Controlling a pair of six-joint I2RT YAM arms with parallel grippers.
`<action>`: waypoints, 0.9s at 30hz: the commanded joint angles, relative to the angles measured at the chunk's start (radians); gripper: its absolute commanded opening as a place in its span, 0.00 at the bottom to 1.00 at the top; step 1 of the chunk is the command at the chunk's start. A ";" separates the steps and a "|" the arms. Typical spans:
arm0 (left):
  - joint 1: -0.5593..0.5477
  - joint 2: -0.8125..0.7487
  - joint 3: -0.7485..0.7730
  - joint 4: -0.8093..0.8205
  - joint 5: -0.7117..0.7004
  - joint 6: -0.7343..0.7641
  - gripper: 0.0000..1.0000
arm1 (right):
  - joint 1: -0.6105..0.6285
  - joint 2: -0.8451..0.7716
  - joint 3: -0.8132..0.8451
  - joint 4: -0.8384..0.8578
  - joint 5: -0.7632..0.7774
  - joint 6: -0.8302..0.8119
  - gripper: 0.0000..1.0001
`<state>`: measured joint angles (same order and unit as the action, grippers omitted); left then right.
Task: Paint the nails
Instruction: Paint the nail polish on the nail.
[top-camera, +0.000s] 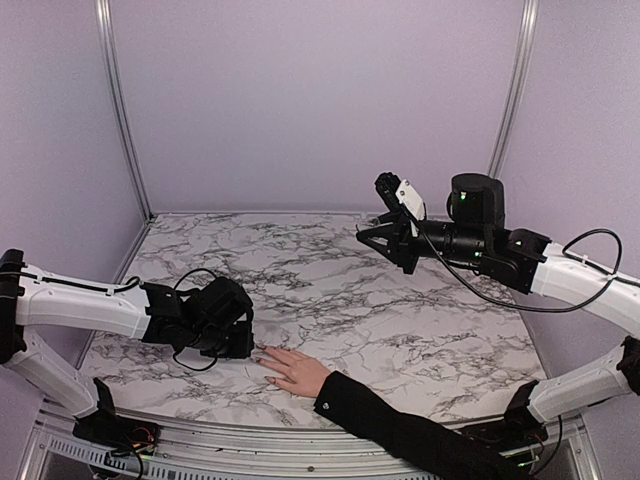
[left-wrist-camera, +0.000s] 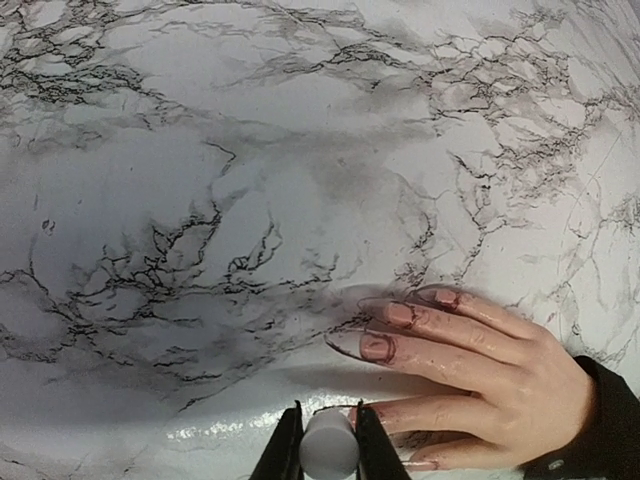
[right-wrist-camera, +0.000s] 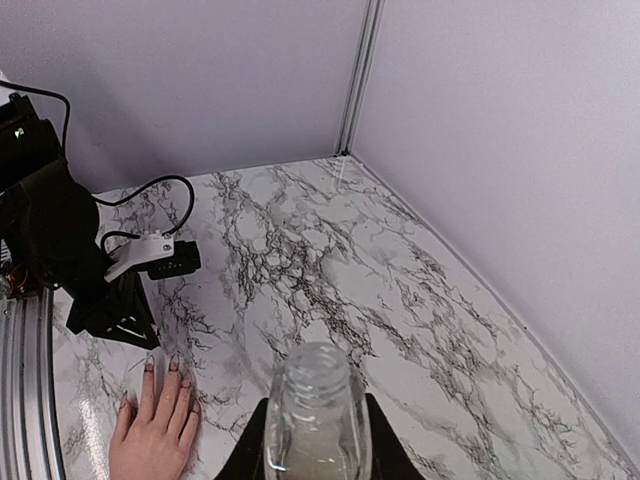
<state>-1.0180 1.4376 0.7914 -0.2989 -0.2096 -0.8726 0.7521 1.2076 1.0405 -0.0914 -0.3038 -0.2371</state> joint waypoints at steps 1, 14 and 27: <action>0.012 0.000 0.005 -0.037 -0.033 -0.011 0.00 | -0.006 -0.017 0.008 -0.001 0.011 -0.006 0.00; 0.031 -0.005 0.001 -0.061 -0.048 -0.005 0.00 | -0.006 -0.017 0.015 -0.006 0.009 -0.007 0.00; 0.192 -0.224 0.141 -0.189 -0.123 0.205 0.00 | -0.007 -0.006 0.054 -0.002 0.015 -0.003 0.00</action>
<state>-0.8825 1.2610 0.8280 -0.4187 -0.2909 -0.7918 0.7521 1.2076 1.0412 -0.0933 -0.3035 -0.2375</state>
